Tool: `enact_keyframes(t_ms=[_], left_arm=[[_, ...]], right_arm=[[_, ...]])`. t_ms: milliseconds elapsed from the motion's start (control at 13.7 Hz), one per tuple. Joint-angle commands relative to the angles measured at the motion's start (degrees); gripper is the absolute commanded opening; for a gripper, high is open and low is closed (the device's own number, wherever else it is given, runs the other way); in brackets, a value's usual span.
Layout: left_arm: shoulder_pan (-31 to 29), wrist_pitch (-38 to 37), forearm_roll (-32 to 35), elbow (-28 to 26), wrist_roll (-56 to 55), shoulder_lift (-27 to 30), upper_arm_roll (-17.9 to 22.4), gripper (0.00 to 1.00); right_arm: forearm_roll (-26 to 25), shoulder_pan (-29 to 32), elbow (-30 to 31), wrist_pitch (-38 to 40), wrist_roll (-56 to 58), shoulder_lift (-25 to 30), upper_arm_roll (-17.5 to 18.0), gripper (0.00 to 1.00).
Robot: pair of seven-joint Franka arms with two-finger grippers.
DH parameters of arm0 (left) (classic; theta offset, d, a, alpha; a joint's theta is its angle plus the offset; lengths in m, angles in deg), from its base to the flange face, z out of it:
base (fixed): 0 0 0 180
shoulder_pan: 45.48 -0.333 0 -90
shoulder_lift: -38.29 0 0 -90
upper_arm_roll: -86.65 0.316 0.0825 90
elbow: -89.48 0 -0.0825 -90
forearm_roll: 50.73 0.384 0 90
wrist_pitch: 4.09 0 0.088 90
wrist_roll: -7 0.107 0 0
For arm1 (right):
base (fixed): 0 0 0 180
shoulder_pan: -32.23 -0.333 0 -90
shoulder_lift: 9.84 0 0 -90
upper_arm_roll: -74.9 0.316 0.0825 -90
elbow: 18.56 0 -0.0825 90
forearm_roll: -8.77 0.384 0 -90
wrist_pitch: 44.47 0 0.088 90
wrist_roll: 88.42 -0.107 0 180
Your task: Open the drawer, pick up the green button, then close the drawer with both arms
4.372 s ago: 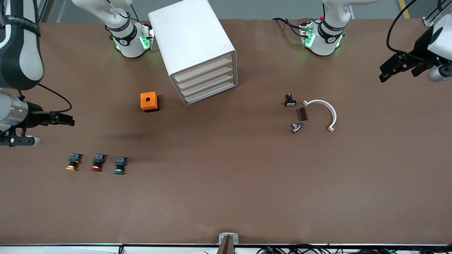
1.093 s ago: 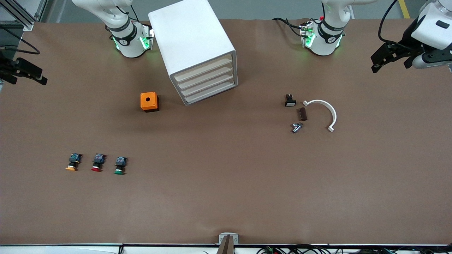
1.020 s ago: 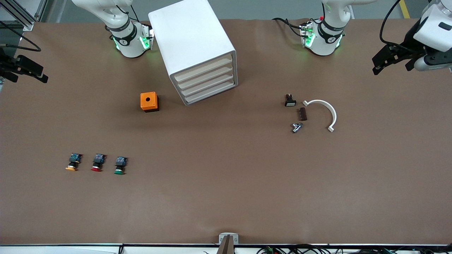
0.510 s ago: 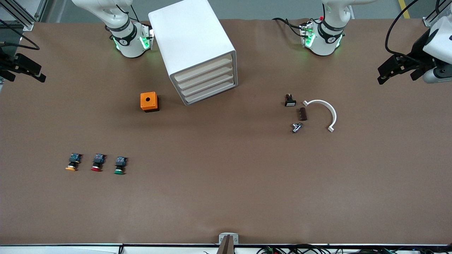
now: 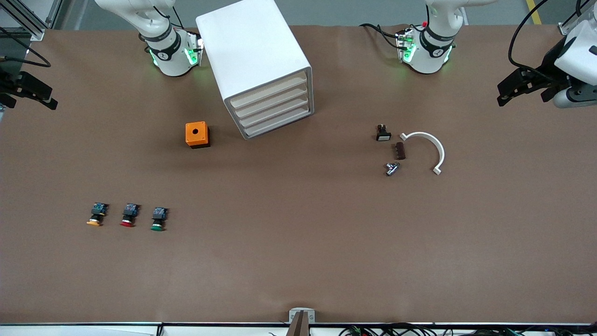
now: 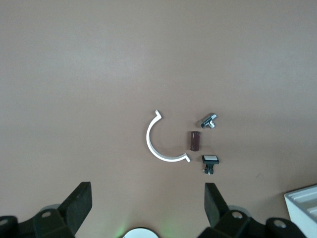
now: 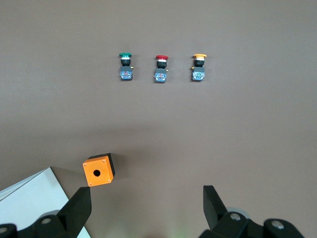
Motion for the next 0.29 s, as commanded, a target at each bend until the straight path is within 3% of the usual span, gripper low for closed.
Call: enact_keyframes(t_ms=[0, 219], left_arm=[[-0.49, -1.47, 0.04, 1.47, 3.67, -0.94, -0.26, 1.00], [-0.40, -1.55, 0.39, 1.47, 3.76, -1.03, -0.26, 1.00]], right_arm=[[-0.01, 0.06, 1.85, -0.22, -0.42, 2.01, 0.32, 1.00], [0.95, 0.15, 1.85, -0.22, -0.42, 2.09, 0.32, 1.00]])
